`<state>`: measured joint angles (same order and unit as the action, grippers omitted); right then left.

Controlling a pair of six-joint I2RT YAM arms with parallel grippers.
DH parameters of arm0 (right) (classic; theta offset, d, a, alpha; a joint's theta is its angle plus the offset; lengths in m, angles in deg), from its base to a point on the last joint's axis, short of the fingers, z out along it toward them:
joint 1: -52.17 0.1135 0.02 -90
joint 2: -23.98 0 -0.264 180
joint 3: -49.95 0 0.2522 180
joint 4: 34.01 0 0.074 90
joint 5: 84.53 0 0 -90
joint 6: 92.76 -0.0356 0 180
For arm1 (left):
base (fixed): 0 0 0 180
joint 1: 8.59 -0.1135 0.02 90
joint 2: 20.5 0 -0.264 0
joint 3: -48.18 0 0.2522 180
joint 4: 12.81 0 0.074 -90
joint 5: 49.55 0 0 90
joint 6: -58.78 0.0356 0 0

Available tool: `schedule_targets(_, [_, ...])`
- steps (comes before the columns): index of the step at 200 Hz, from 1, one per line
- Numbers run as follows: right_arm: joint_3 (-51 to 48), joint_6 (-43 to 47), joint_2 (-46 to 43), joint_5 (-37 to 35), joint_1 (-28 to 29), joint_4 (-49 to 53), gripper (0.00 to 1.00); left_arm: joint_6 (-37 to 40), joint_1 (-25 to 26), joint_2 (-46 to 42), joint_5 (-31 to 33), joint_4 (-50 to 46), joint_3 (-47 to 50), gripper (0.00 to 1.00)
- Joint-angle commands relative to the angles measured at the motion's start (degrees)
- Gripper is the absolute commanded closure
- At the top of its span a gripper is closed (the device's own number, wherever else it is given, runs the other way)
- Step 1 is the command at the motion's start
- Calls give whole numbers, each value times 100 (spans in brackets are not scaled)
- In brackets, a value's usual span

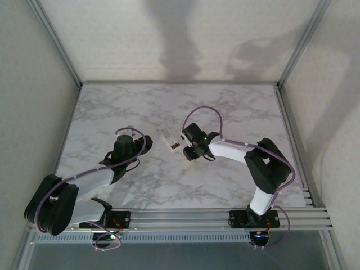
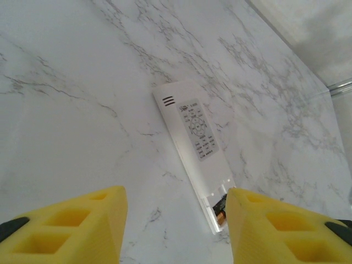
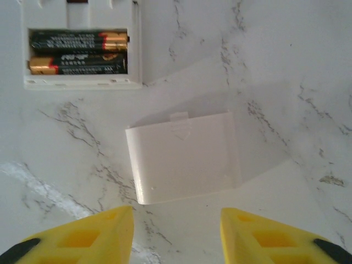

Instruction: Load the batteries into the remote control

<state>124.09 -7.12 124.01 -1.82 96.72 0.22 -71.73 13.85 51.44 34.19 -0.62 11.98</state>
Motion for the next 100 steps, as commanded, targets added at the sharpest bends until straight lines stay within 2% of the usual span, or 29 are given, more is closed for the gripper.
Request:
schedule_targets(1, [229, -52, 152, 10, 120, 298, 49, 141, -108, 116, -106, 262, -28, 44])
schedule_targets(16, [214, 75, 174, -68, 160, 213, 44, 131, -117, 161, -177, 386, 41, 43])
schedule_targets(30, [317, 148, 223, -190, 153, 221, 34, 150, -124, 210, -235, 458, 79, 38])
schedule_targets(47, [448, 278, 350, -113, 59, 157, 30, 158, -134, 258, -301, 537, 107, 37])
schedule_targets(70, [668, 518, 592, -83, -72, 202, 29, 180, -145, 276, -343, 578, 122, 23])
schedule_targets(92, [781, 667, 753, -17, -149, 234, 27, 202, -143, 242, -319, 560, 133, 2])
schedule_targets(100, [787, 689, 789, -27, -149, 235, 26, 210, -145, 233, -314, 560, 138, 1])
